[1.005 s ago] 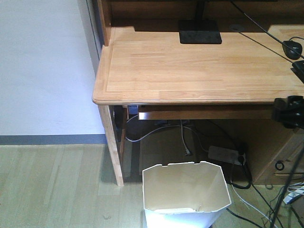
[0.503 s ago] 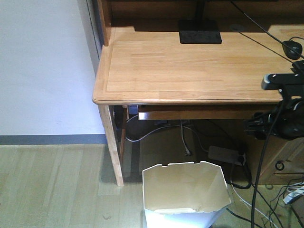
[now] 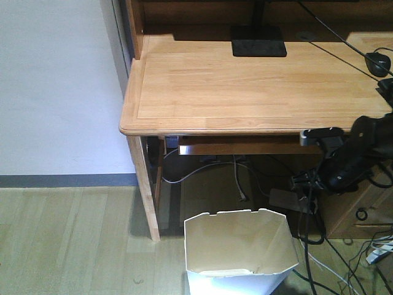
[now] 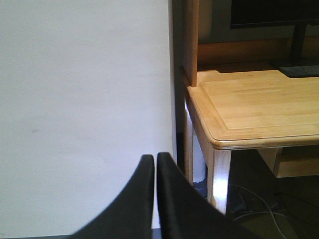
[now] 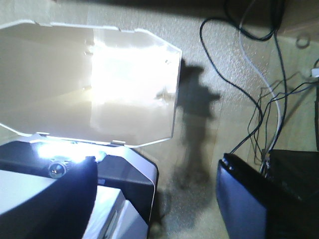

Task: Move trash bin to bedside with robot
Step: 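Lower the right gripper down to the rim of the white bin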

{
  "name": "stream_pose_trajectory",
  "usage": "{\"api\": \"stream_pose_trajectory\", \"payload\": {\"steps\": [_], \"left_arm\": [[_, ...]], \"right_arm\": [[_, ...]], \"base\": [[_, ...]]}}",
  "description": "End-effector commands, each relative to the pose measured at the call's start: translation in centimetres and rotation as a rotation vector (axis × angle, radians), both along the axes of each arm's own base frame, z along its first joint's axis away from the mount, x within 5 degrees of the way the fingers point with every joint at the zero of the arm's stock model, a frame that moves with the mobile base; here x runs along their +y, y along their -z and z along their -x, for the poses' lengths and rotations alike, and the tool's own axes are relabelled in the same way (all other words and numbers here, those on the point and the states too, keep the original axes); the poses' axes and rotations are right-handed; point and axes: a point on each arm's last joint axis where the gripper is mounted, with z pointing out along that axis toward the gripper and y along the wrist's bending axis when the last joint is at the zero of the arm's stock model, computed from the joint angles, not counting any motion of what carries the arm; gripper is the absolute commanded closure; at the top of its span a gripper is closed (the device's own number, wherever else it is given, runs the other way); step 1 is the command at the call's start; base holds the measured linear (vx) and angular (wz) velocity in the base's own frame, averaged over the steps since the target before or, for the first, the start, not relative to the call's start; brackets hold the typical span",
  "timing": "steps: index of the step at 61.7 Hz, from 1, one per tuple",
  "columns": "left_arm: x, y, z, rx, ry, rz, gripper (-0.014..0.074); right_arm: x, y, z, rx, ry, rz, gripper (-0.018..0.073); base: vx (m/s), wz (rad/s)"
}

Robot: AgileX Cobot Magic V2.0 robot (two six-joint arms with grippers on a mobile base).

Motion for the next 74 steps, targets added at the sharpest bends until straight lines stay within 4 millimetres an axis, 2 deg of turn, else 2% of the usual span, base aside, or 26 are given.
{"api": "stream_pose_trajectory", "payload": {"steps": [1,16,26,50,74], "left_arm": [[0.0,0.0,0.0,-0.062,0.004,0.004,0.0603],[0.0,0.0,0.0,-0.062,0.004,0.004,0.0603],[0.0,0.0,0.0,-0.062,0.004,0.004,0.0603],[0.0,0.0,0.0,-0.062,0.004,0.004,0.0603],[0.0,0.0,0.0,-0.062,0.004,0.004,0.0603]], "right_arm": [[-0.2,0.8,-1.7,-0.034,-0.015,0.005,0.0062],[-0.3,7.9,-3.0,0.08,-0.043,0.011,0.0062],[-1.4,11.6,-3.2,0.131,-0.006,0.007,0.0062],[-1.9,17.7,-3.9,0.173,-0.011,0.004,0.0062],[-1.8,23.6,-5.8,0.199,0.007,-0.012,0.0048]], "base": [[0.0,0.0],[0.0,0.0],[0.0,0.0],[0.0,0.0],[0.0,0.0]]}}
